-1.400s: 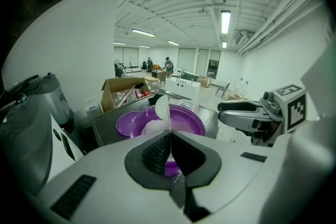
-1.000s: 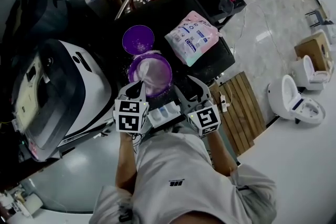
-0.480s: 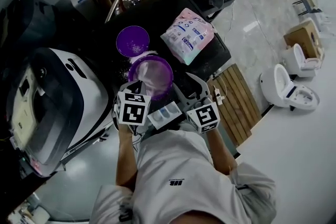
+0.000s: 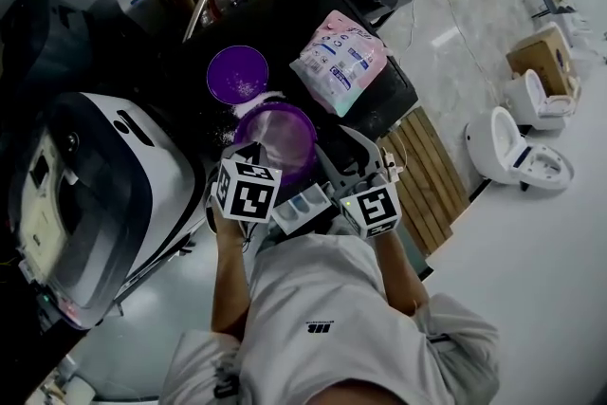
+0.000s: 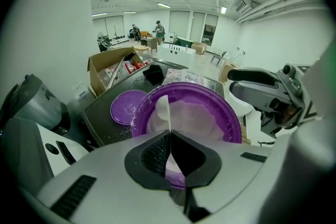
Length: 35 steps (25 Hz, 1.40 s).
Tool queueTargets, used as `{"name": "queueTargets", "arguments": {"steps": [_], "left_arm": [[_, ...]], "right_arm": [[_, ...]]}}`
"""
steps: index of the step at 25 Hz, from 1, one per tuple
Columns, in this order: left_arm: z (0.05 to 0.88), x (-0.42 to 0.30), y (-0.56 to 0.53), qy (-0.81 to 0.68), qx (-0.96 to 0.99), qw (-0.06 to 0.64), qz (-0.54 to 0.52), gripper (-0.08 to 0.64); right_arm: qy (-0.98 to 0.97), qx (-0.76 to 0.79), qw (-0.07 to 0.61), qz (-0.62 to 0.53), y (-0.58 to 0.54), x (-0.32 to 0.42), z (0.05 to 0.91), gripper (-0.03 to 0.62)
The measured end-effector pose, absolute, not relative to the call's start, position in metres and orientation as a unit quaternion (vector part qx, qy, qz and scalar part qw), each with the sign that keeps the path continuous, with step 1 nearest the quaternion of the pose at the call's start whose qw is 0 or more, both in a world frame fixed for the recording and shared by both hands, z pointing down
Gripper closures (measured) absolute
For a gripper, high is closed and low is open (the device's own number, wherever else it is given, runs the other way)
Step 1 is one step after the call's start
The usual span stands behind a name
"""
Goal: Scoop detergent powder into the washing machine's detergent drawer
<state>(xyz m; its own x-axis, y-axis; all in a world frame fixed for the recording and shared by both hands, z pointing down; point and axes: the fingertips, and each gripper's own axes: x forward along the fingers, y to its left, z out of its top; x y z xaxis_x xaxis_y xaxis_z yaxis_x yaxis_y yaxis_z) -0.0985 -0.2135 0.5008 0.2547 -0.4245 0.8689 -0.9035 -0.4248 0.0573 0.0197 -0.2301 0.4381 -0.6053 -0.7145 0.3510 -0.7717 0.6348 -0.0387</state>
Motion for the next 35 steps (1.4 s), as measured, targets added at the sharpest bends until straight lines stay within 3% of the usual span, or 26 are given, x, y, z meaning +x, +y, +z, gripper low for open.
{"name": "queueTargets", "arguments": {"steps": [23, 29, 35], "left_arm": [[0.521, -0.084, -0.227, -0.462, 0.65, 0.357, 0.487, 0.545], [0.526, -0.081, -0.23, -0.447, 0.633, 0.357, 0.521, 0.545], [0.521, -0.079, -0.233, -0.434, 0.627, 0.357, 0.539, 0.545]], "right_arm": [[-0.942, 0.285, 0.136, 0.114, -0.287, 0.032, 0.453, 0.41], [-0.95, 0.277, 0.1, 0.101, -0.303, 0.027, 0.44, 0.41], [-0.952, 0.258, 0.12, 0.113, -0.306, 0.031, 0.445, 0.411]]}}
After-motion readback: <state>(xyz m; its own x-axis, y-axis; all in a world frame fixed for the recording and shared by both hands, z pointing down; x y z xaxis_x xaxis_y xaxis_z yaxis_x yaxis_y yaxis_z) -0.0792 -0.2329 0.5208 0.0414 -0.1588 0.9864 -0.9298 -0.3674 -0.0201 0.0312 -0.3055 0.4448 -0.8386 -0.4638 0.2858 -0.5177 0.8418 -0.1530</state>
